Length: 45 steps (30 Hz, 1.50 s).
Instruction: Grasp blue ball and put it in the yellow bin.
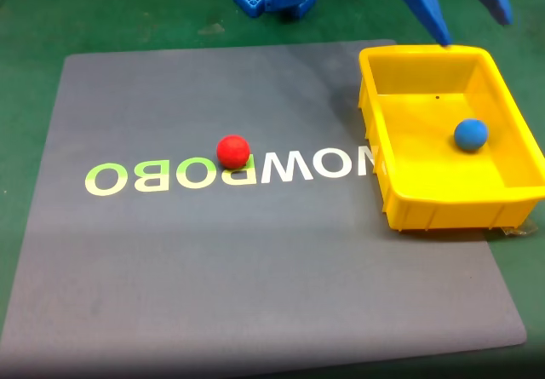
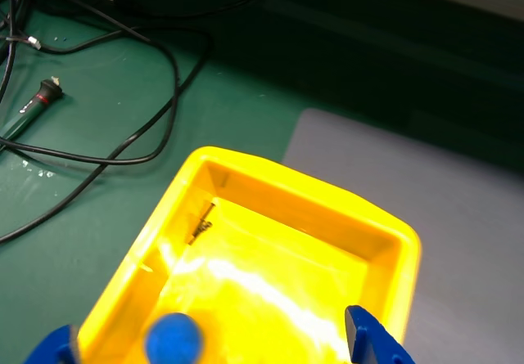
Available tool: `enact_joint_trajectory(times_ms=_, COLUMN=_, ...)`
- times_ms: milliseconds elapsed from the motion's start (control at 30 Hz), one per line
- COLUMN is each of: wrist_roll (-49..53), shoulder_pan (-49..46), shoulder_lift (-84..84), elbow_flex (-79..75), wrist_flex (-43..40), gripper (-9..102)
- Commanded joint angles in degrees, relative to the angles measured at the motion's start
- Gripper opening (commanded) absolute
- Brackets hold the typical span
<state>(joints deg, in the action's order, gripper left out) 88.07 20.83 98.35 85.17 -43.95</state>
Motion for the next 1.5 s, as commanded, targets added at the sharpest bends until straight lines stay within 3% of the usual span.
enact_joint_trajectory(times_ms=0, wrist_roll=2.2, shoulder_pan=-3.7, shoulder_lift=16.5, elbow_flex=10.6, wrist_flex=-0.4, gripper=28)
enact_joint_trajectory(times_ms=100, wrist_roll=4.2, shoulder_pan=-6.3, shoulder_lift=29.2, elbow_flex=24.3, wrist_flex=-1.2, gripper=21)
enact_joint_trajectory(times_ms=267, wrist_roll=5.4, shoulder_pan=-11.6, shoulder_lift=48.4, elbow_flex=44.3, wrist_flex=-5.0, gripper=0)
enact_joint_trajectory(times_ms=633, wrist_roll=8.7, shoulder_pan=-23.5, shoulder_lift=81.9, elbow_flex=72.5, wrist_flex=-20.3, gripper=0)
enact_joint_trajectory(times_ms=800, wrist_roll=10.7, shoulder_pan=-27.2, shoulder_lift=88.2, elbow_flex=80.4, wrist_flex=-20.9, gripper=0)
enact_joint_trajectory(times_ms=1467, wrist_roll=8.3, shoulder_pan=-27.1, shoulder_lift=91.9, elbow_flex=92.4, wrist_flex=-23.4, gripper=0)
